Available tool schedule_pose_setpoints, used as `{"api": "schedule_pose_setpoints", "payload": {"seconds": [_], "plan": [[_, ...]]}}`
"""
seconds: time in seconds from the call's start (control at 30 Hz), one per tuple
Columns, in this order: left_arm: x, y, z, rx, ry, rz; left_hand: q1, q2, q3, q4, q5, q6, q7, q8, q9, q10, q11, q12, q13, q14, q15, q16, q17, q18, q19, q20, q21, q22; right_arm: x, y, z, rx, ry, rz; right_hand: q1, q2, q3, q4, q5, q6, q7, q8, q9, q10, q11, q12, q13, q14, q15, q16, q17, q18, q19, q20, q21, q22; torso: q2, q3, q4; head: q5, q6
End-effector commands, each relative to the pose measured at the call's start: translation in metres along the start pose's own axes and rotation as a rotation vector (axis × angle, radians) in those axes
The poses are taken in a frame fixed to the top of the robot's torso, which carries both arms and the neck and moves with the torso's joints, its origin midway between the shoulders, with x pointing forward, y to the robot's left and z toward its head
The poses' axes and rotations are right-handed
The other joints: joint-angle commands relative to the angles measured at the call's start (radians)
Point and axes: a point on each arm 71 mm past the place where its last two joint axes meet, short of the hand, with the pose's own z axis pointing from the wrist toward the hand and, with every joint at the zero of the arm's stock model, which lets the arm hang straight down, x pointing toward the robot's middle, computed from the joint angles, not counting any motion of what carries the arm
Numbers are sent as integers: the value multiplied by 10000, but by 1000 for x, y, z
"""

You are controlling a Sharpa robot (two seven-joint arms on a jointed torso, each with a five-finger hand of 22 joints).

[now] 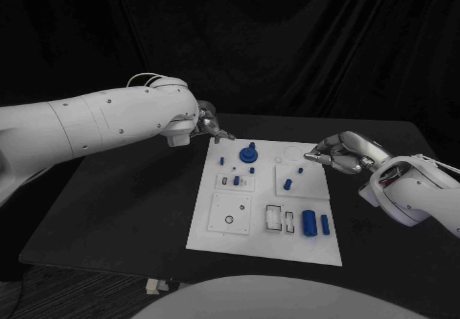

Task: Assemble the parts on the task board

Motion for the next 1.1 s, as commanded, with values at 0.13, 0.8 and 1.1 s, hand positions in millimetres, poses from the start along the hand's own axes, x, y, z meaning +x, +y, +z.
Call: {"api": "schedule_pose_setpoints", "payload": {"seconds": [0.13,0.8,1.1], "plan": [[7,-5,15,65,117,555,160,46,-135,6,58,-31,118,-246,-165,1044,24,34,2629,1058,-5,66,2635,-26,661,-23,47,2378,1,2,0,-67,-84,-19,-46,2,-45,-35,-9,-17,14,-54,-12,1043,75,35,2633,984,64,-49,2305,184,-35,-10,-24,1870,27,-7,7,-7,-2],[23,-4,35,-587,957,904,292,117,-244,-3,36,17,199,-688,-527,1044,97,34,2629,1058,59,66,2635,-11,628,34,-17,2357,2,3,1,-71,-28,-18,33,16,-42,-47,92,-17,13,-56,-14,1043,74,35,2633,985,62,-48,2306,184,-33,-11,-27,1871,-4,-2,4,11,-2],[34,-5,42,-826,1420,1078,292,117,-244,-3,36,17,199,-688,-527,1044,97,34,2629,1058,59,66,2635,-11,628,34,-17,2357,3,3,2,-56,41,-23,33,16,-42,-47,92,-17,13,-56,-14,1043,74,35,2633,985,62,-48,2306,184,-33,-11,-27,1871,-9,0,4,43,-2]]}}
